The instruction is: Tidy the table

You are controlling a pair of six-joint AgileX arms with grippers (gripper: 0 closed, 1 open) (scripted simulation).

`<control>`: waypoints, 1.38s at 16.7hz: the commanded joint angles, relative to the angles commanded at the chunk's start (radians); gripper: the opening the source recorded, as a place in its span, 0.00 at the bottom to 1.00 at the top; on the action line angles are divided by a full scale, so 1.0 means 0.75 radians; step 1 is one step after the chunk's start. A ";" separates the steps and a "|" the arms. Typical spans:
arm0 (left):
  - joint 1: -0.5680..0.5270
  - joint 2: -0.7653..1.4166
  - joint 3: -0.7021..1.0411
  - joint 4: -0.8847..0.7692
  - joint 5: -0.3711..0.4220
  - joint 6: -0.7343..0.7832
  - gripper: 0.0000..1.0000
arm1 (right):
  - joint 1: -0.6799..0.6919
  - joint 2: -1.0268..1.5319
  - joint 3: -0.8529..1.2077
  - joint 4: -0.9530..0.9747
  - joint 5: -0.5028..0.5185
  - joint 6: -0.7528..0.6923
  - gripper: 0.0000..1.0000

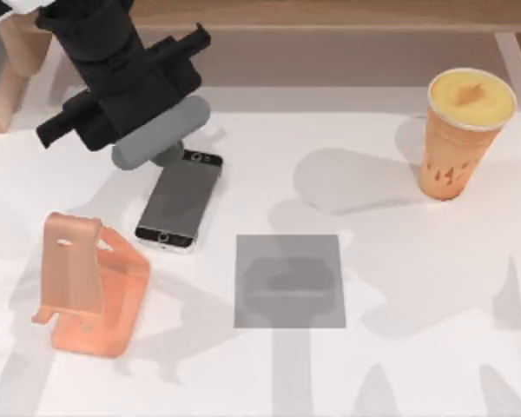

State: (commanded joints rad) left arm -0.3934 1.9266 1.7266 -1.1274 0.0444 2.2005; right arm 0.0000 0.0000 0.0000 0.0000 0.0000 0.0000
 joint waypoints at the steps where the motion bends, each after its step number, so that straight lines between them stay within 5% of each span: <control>1: -0.094 0.075 0.034 0.005 -0.008 0.059 0.00 | 0.000 0.000 0.000 0.000 0.000 0.000 1.00; 8: -0.499 0.457 0.101 0.030 -0.070 0.281 0.00 | 0.000 0.000 0.000 0.000 0.000 0.000 1.00; 21: -0.505 0.478 0.069 0.076 -0.071 0.284 0.00 | 0.000 0.000 0.000 0.000 0.000 0.000 1.00; 23: -0.505 0.478 0.069 0.076 -0.071 0.284 0.15 | 0.000 0.000 0.000 0.000 0.000 0.000 1.00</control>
State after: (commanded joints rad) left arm -0.7725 2.2850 1.7784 -1.0703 -0.0090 2.4135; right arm 0.0000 0.0000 0.0000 0.0000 0.0000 0.0000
